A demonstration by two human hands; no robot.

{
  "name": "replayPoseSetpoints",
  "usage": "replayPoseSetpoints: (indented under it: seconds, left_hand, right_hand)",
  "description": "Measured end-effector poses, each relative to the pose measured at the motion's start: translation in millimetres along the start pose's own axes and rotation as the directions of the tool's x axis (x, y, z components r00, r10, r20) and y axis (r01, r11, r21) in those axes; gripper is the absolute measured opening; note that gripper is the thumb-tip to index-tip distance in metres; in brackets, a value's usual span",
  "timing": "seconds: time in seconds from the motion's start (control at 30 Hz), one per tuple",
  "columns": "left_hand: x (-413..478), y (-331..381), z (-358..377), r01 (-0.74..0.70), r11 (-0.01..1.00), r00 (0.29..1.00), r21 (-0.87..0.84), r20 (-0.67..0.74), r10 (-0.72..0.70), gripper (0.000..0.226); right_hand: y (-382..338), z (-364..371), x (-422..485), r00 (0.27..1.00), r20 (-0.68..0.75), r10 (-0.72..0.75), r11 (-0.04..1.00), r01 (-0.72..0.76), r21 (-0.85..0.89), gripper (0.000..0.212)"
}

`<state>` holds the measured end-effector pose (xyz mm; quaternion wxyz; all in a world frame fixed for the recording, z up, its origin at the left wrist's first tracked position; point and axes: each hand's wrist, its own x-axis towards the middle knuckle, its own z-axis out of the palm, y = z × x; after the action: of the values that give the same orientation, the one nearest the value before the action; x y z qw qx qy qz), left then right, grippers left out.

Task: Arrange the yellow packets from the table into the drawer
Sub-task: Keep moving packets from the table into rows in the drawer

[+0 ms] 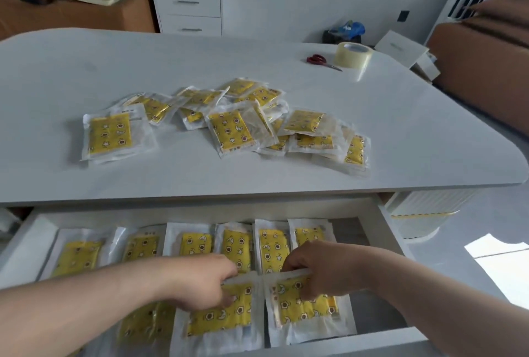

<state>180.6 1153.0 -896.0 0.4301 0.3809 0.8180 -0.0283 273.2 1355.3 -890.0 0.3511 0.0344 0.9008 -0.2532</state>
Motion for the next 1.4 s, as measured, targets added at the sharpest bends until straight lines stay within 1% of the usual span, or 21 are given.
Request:
replayPoseSetpoints:
  seconds: [0.13, 0.27, 0.3, 0.37, 0.47, 0.57, 0.67, 0.73, 0.87, 1.03, 1.07, 1.13, 1.17, 1.2, 1.27, 1.3, 1.33, 1.4]
  left_hand:
    - [4, 3, 5, -0.009, 1.000, 1.000, 0.013, -0.009, 0.009, 0.028]
    - [6, 6, 13, -0.012, 1.000, 1.000, 0.012, -0.017, 0.012, 0.015]
    - [6, 6, 15, -0.018, 1.000, 0.999, 0.017, -0.030, 0.019, 0.016]
    - [3, 5, 16, -0.037, 0.997, 0.996, 0.075, -0.076, 0.043, 0.019]
    - [2, 5, 16, -0.070, 0.978, 0.976, 0.196, -0.189, 0.108, 0.015]
    - [2, 7, 16, -0.079, 0.972, 0.954, 0.222, -0.267, 0.138, 0.008]
    - [5, 4, 17, -0.087, 0.963, 0.938, 0.256, -0.305, 0.166, 0.009]
    - [8, 0, 20, -0.098, 0.953, 0.933, 0.286, -0.307, 0.187, 0.009]
    - [13, -7, 26, -0.115, 0.954, 0.931, 0.278, -0.304, 0.201, 0.012]
    - [21, -12, 36, -0.127, 0.952, 0.900, 0.279, -0.372, 0.230, 0.020]
    - [22, -12, 38, -0.131, 0.949, 0.892, 0.285, -0.384, 0.238, 0.019]
    - [24, -12, 39, -0.138, 0.952, 0.881, 0.274, -0.405, 0.244, 0.017]
    - [24, -12, 38, -0.144, 0.959, 0.874, 0.246, -0.422, 0.239, 0.017]
    - [24, -12, 38, -0.154, 0.966, 0.870, 0.209, -0.436, 0.232, 0.017]
    - [23, -14, 36, -0.181, 0.972, 0.873, 0.153, -0.430, 0.230, 0.020]
    - [22, -15, 35, -0.185, 0.972, 0.882, 0.145, -0.412, 0.229, 0.023]
    - [21, -15, 35, -0.179, 0.973, 0.892, 0.146, -0.393, 0.223, 0.026]
    - [21, -15, 33, -0.157, 0.975, 0.905, 0.156, -0.372, 0.205, 0.029]
  right_hand:
    - [0, 5, 4, 1.000, 0.018, -0.001, 0.999, 0.002, -0.033, 0.029]
    - [-2, 7, 4, 1.000, 0.015, 0.015, 0.997, -0.014, -0.073, 0.030]
    - [-2, 7, 4, 1.000, 0.014, 0.023, 0.996, -0.021, -0.088, 0.029]
    - [-3, 9, 5, 0.999, 0.009, 0.032, 0.992, -0.031, -0.126, 0.029]
    - [0, 12, 7, 0.999, -0.042, 0.002, 0.985, -0.009, -0.171, 0.028]
    - [3, 12, 9, 0.994, -0.106, -0.020, 0.982, -0.001, -0.187, 0.034]
    - [4, 13, 11, 0.991, -0.122, -0.046, 0.973, 0.017, -0.231, 0.036]
    - [4, 15, 12, 0.991, -0.124, -0.051, 0.964, 0.016, -0.266, 0.034]
    - [3, 17, 16, 0.983, -0.159, -0.091, 0.954, 0.040, -0.297, 0.029]
    - [-1, 19, 17, 0.994, -0.108, -0.029, 0.940, -0.010, -0.342, 0.028]
    - [0, 17, 16, 0.995, -0.101, -0.009, 0.945, -0.025, -0.326, 0.027]
    - [9, 8, 9, 0.988, -0.125, 0.086, 0.960, -0.116, -0.253, 0.022]
    - [15, 1, 4, 0.978, -0.129, 0.162, 0.960, -0.187, -0.209, 0.019]
    - [22, -6, -2, 0.962, -0.098, 0.255, 0.952, -0.268, -0.147, 0.020]
    - [32, -15, -13, 0.902, 0.091, 0.423, 0.904, -0.427, 0.029, 0.029]
    - [35, -14, -18, 0.873, 0.181, 0.453, 0.873, -0.476, 0.109, 0.031]
    - [36, -12, -21, 0.858, 0.236, 0.456, 0.848, -0.500, 0.178, 0.033]
    - [35, -6, -23, 0.853, 0.309, 0.420, 0.823, -0.502, 0.266, 0.031]
